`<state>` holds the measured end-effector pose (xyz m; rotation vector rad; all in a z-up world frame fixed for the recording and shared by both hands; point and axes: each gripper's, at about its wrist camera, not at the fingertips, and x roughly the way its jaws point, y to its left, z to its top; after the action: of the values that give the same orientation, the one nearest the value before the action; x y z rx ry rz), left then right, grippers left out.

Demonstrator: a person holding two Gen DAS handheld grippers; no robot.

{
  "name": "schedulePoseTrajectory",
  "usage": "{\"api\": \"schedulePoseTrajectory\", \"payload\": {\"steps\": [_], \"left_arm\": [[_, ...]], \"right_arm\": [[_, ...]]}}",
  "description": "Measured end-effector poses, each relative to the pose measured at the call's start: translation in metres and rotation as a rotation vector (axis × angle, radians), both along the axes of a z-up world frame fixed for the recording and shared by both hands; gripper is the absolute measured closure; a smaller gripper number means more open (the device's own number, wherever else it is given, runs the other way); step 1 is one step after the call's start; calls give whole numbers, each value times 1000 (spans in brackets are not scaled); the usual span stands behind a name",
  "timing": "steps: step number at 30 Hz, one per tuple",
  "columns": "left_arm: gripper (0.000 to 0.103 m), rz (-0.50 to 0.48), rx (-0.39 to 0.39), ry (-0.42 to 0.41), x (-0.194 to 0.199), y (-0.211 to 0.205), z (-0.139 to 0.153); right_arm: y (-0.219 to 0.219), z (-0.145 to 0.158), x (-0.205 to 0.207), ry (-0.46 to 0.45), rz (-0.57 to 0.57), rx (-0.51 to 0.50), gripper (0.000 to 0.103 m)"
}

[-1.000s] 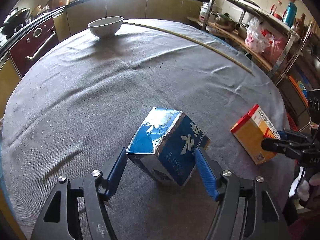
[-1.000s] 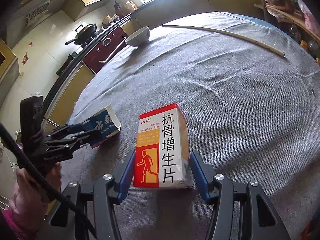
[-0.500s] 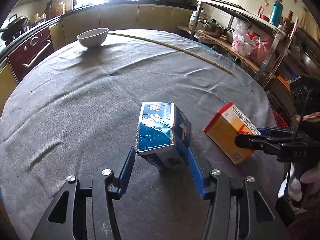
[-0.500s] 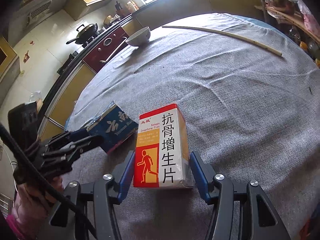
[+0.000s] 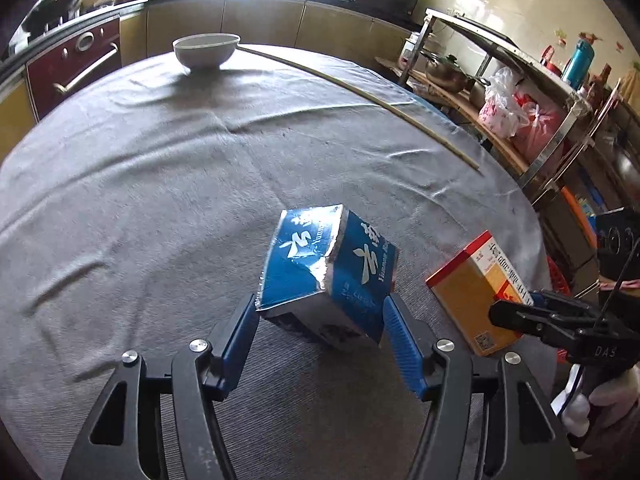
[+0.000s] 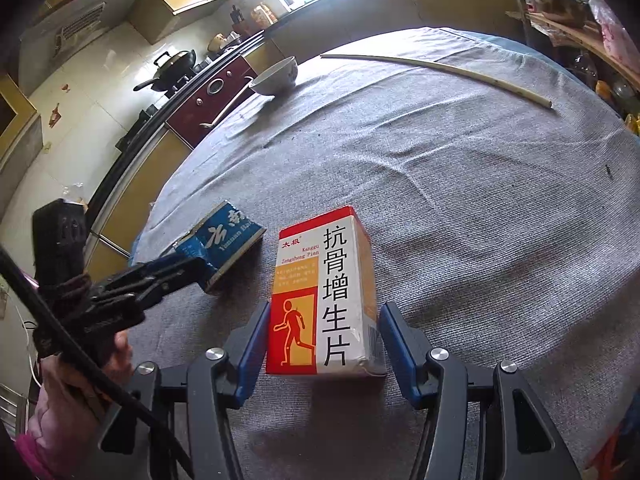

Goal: Collect trash
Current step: 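Lift the carton with the left tool while the right tool lifts the medicine box, then drop the carton and medicine box into the red wastebasket with both tools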

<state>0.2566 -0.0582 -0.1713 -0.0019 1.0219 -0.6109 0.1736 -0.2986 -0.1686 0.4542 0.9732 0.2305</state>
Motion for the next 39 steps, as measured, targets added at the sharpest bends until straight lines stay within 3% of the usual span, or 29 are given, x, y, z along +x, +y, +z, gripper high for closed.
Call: {"api": "schedulePoseTrajectory", "payload": {"steps": [3,5,8,25,39], "left_arm": [[39,20,-16,25,4,-4,-6],[53,17,-26,26,4,-8,-8],[57,14,-5,-4,-1,-16,-6],[57,-39,170,-260,-63,-74,57],[57,-105,284,-404,-121,-151,99]], "right_arm": [[0,0,0,-2,6,-6,45],[0,0,0,-3,6,-2,45],[-5,-1,-2,-6,-2,19,45],[-50,10,-53,-36,-89,98,45],[-125,48,-126,-141,-228,135,45]]}}
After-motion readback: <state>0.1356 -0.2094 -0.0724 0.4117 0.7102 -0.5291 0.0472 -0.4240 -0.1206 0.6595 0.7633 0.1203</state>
